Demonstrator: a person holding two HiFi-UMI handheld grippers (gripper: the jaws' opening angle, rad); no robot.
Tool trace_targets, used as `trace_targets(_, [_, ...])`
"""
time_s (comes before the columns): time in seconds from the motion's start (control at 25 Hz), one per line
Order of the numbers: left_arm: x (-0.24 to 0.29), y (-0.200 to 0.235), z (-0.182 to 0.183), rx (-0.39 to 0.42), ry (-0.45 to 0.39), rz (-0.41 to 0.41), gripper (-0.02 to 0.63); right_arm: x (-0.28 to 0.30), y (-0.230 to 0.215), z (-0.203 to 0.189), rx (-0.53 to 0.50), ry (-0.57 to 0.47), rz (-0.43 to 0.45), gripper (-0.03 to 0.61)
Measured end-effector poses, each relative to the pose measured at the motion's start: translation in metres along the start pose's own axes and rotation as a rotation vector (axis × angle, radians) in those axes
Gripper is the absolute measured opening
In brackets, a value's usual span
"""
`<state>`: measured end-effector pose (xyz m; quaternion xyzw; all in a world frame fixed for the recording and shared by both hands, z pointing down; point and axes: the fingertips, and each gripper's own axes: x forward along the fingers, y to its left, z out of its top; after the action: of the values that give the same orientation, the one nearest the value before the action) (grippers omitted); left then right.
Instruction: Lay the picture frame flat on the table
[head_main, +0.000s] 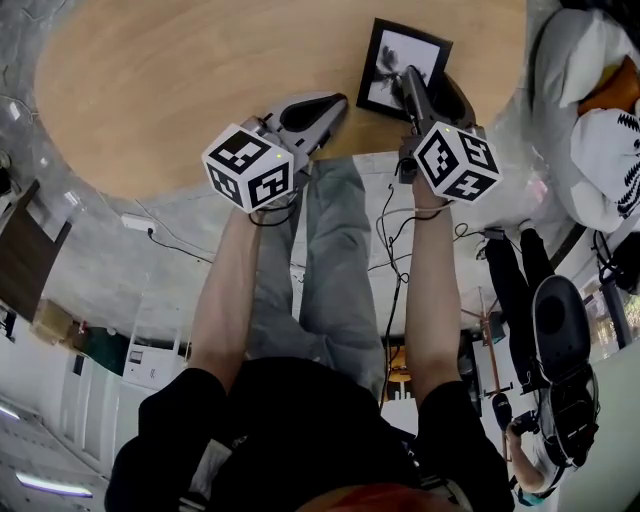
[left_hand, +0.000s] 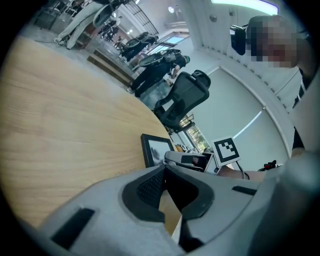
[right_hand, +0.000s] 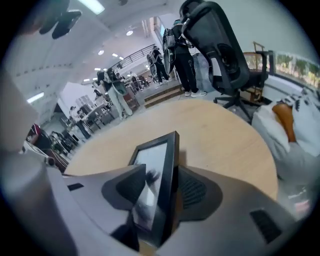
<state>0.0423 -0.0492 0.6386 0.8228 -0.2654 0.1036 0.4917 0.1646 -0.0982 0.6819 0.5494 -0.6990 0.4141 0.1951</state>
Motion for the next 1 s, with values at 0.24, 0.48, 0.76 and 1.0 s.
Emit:
trace_targets(0.24, [-0.003,-0.001,0.002,0.010,0.004,0.001,0.008,0.001,-0.014,-0.011,-0.135,0.063,-0.145,0.193])
trace_targets(0.48, [-0.019,-0.006,0.038,0.059,-0.020,0.108,0.008,-0.040,0.015,0.010,-0.088,-0.022,-0.114,0.037])
trace_targets(0.76, [-0.063,-0.085,0.129,0.163,-0.099,0.159,0.008,-0.120,0.090,0.075,-0.031,-0.123,0.013,0.017])
trace_targets(1.0, [-0.117,-0.166,0.215,0.272,-0.253,0.246,0.009,-0.192,0.163,0.178,-0.099,-0.297,0.121,0.014])
